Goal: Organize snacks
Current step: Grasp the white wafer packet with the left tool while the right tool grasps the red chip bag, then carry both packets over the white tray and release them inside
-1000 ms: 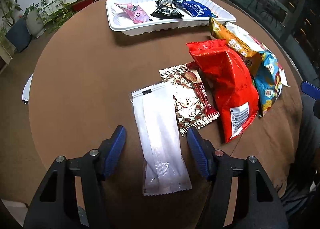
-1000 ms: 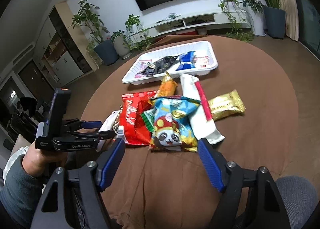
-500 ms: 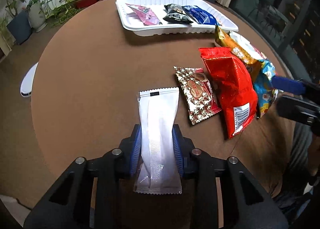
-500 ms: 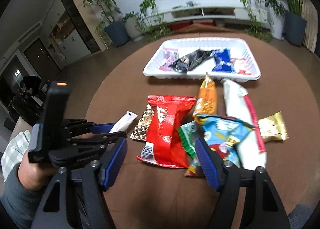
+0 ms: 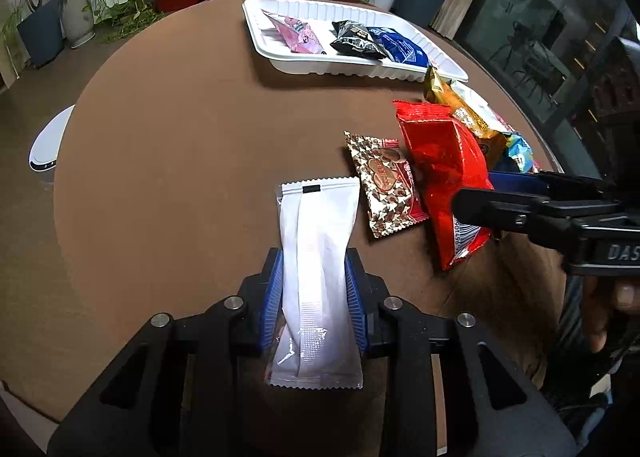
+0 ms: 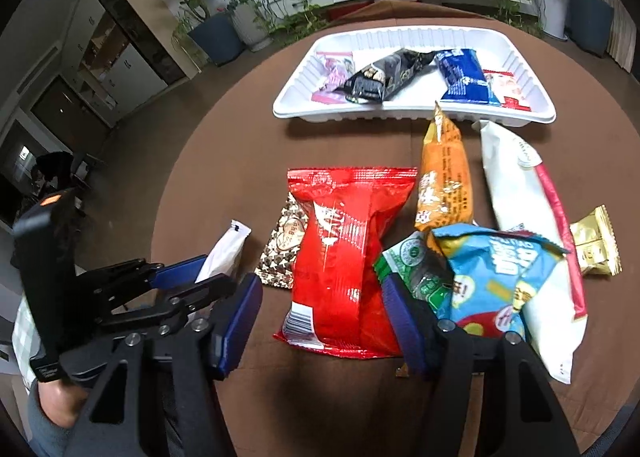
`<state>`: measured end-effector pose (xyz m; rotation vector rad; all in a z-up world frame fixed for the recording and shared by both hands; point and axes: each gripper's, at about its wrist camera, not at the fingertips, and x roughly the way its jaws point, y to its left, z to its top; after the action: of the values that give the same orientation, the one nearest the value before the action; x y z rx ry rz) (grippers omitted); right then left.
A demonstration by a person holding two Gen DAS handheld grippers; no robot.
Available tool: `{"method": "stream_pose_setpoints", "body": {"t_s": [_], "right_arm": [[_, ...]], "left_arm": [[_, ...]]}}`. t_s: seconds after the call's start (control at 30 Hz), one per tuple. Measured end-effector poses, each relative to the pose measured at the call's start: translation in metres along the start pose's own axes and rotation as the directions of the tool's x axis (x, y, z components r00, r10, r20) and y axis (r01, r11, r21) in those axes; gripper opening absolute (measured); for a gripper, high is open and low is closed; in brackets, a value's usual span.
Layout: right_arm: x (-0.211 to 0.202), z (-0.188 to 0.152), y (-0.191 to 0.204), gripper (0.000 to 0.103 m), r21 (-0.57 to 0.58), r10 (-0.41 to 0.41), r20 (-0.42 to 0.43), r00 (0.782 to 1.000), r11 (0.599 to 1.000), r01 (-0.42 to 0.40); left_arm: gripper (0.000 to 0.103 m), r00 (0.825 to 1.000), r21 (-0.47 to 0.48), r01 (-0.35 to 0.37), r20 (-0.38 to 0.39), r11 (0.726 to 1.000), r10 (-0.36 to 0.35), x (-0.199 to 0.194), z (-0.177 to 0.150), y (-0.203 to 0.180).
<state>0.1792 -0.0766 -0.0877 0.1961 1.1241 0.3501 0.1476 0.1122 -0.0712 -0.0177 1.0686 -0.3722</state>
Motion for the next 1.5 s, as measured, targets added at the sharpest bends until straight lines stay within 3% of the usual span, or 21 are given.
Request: {"method": "stream_pose_setpoints", "body": {"t_s": [0.23, 0.43, 0.53, 0.67, 0.93, 1.03, 1.2, 1.43, 1.5], "right_arm": [[0.015, 0.006, -0.001, 0.058, 0.001, -0.052, -0.032, 0.998, 0.999, 0.052], [0.027, 0.006, 0.006, 0.058, -0.065, -0.119, -0.049, 0.992, 0.991, 0.115], [0.026, 0.002, 0.008, 0.047, -0.082, -0.12, -0.042, 0.992, 0.99, 0.116], [0.017, 0.0, 0.0, 0.039, -0.043, -0.066, -0.026, 0.997, 0.997, 0.065], [-0.008, -0.008, -0.016, 0.038, 0.08, 0.101, 0.015, 0.995, 0.992, -0.102], [-0.016, -0.011, -0.023, 0.038, 0.14, 0.197, 0.033, 0.98, 0.97, -0.2], [-0.038, -0.016, -0.043, 0.038, 0.222, 0.34, 0.096, 0.936, 0.909, -0.353], [-0.069, -0.009, -0.08, 0.038, 0.283, 0.378, 0.194, 0.905, 0.862, -0.421], [-0.077, -0.004, -0.094, 0.038, 0.3, 0.361, 0.222, 0.906, 0.859, -0.416]], "left_arm": [[0.028, 1.0, -0.012, 0.011, 0.013, 1.0, -0.01, -0.003, -0.004, 0.002], [0.028, 1.0, -0.01, 0.008, 0.016, 1.0, -0.007, -0.003, -0.005, 0.002], [0.028, 1.0, -0.01, 0.008, 0.019, 1.0, -0.008, -0.005, -0.007, 0.002], [0.028, 1.0, -0.014, 0.009, 0.024, 1.0, -0.009, -0.005, -0.007, 0.002], [0.027, 0.999, -0.043, 0.023, 0.038, 0.999, -0.021, -0.009, -0.009, 0.007], [0.027, 0.998, -0.065, 0.041, 0.048, 0.997, -0.038, -0.013, -0.008, 0.011], [0.026, 0.994, -0.101, 0.094, 0.073, 0.99, -0.087, -0.021, -0.001, 0.013], [0.026, 0.975, -0.132, 0.207, 0.107, 0.969, -0.194, -0.027, 0.026, 0.007], [0.026, 0.971, -0.135, 0.222, 0.125, 0.966, -0.206, -0.029, 0.041, 0.008]]}}
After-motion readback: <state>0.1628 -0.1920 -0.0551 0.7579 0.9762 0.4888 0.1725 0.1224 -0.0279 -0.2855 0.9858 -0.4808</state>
